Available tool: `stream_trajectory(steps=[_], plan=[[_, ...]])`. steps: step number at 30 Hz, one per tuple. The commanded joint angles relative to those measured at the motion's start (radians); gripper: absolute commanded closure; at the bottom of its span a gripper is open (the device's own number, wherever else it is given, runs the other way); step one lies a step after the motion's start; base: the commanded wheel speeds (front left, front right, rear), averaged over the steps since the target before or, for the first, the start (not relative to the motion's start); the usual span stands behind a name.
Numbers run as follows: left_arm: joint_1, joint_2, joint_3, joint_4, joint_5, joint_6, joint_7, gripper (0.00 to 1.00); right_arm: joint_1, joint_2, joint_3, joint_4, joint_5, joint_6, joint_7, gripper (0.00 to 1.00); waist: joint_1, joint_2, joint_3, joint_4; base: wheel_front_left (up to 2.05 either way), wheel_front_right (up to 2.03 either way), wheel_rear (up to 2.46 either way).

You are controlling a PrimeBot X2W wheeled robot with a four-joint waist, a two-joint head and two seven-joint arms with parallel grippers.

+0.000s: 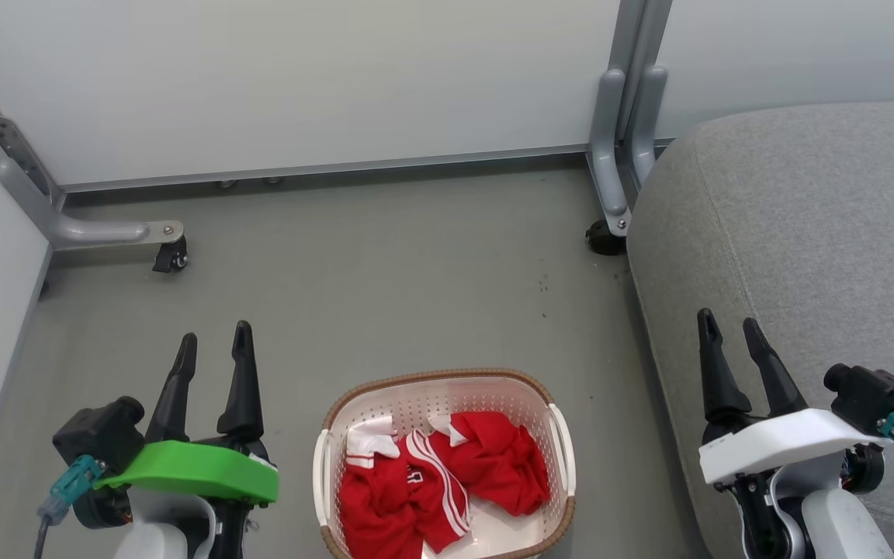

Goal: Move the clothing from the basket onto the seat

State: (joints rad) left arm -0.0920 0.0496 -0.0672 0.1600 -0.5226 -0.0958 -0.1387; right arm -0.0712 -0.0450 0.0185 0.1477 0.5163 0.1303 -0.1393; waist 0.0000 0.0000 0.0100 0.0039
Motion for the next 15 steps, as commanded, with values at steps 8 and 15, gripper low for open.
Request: stream_trajectory(steps=[8,15], plan=[[0.008,0.020,-0.022,0.002,0.114,0.028,-0.028,0.00,-0.005,-0.006,0.016,0.003,-0.107,0.000,-0.028,0.00,0.0000,0.0000,-0.001,0.002,0.00,0.00,0.00],[0.013,0.023,-0.035,0.014,0.176,0.045,-0.045,0.00,-0.007,-0.006,0.024,0.014,-0.169,0.000,-0.045,0.00,0.0000,0.0000,0.000,0.001,0.00,0.00,0.00]])
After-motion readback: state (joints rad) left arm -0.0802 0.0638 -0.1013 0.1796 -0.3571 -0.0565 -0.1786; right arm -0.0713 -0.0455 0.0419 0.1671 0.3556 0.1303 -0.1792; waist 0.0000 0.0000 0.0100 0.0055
